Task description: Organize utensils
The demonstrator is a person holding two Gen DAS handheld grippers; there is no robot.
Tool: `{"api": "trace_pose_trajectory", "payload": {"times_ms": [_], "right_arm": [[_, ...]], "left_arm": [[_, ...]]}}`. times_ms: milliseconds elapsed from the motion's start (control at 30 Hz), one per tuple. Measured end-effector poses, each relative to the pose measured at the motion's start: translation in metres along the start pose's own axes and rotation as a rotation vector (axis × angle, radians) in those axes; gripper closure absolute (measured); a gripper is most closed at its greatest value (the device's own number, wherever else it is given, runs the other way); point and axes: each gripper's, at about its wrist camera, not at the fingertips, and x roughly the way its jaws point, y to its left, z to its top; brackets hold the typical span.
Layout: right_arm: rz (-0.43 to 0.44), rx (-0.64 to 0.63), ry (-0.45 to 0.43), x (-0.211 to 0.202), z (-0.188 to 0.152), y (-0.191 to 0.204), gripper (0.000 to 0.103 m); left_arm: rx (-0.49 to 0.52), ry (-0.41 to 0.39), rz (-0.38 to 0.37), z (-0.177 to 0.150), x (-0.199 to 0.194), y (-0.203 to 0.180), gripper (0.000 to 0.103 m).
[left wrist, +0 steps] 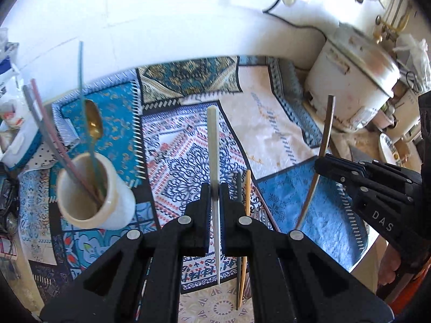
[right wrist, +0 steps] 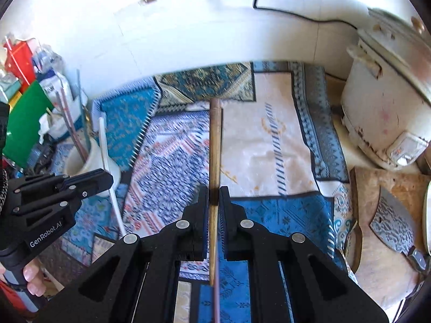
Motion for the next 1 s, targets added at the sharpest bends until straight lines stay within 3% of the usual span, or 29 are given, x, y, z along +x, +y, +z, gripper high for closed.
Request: {"api": "trace_pose_trajectory", "payload": {"times_ms": [633, 833, 1000], "right_arm": [[0.072, -0.103, -0.143, -0.033, 0.039, 0.064, 0.096], [0.074, -0.102, -0.17, -0.037, 0.046, 0.069, 0.096], [0.059, -0.092, -0.169, -0.038, 0.046, 0.062, 0.096]], "left_arm": [[-0.035, -0.225, 0.027, 0.012, -0.091, 0.04, 0.103], [-0.032, -0.18, 0.056, 0.011, -0.085, 0.054, 0.103], [-0.08, -0.091, 0.058, 0.002, -0.064, 0.076, 0.094]]}}
